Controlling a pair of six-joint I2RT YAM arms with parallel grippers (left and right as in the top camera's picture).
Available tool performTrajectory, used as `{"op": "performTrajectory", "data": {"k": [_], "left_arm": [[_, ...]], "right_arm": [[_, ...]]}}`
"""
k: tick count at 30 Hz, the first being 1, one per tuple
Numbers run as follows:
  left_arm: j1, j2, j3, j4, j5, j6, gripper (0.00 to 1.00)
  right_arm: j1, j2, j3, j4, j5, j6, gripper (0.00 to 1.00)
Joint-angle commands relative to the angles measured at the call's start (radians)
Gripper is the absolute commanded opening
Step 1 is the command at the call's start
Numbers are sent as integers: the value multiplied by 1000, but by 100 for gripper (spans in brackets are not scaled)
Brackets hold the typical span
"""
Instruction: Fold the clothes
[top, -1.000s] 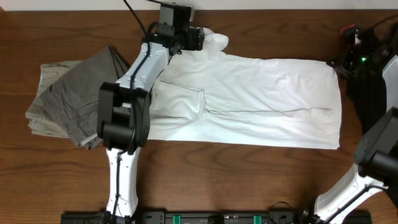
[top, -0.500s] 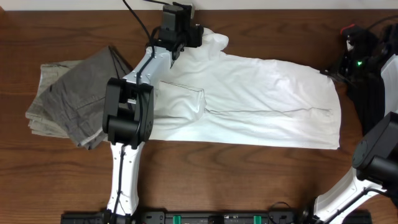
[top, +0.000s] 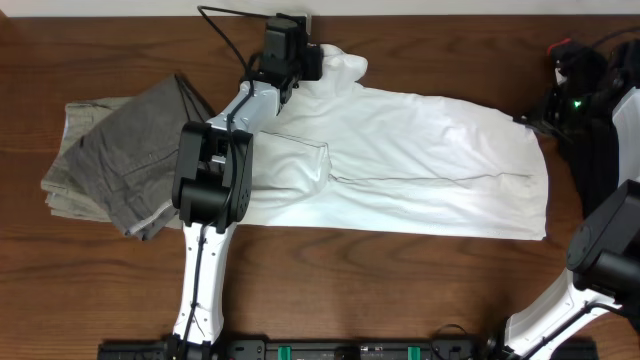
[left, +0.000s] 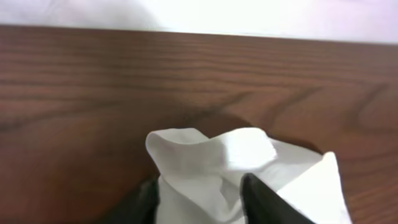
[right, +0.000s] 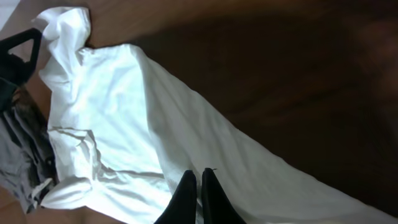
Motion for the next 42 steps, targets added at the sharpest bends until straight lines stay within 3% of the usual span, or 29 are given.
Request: {"op": "performTrajectory", "data": {"k": [1,4,14,22,31,42], "left_arm": [[2,6,15,-1,-10,-6,28],[2,5,15,-6,20,-5,6],[32,-95,54,-152,61,15,6],[34,-238,54,-368,61,64,6],[34,-455,54,-714,27,204,6],[34,-594,54,-1145,27,207,6]], "right_arm": [[14,-8,6,-8,-8,-22,1],[14,-8,6,-16,-8,-22,2],[14,-8,6,-14,-7,-40,1],[14,-8,6,-11,59,-40,1],[-23,-8,6,-13,162,-35,1],[-92,-8,7,-129,178,-64,2]]}}
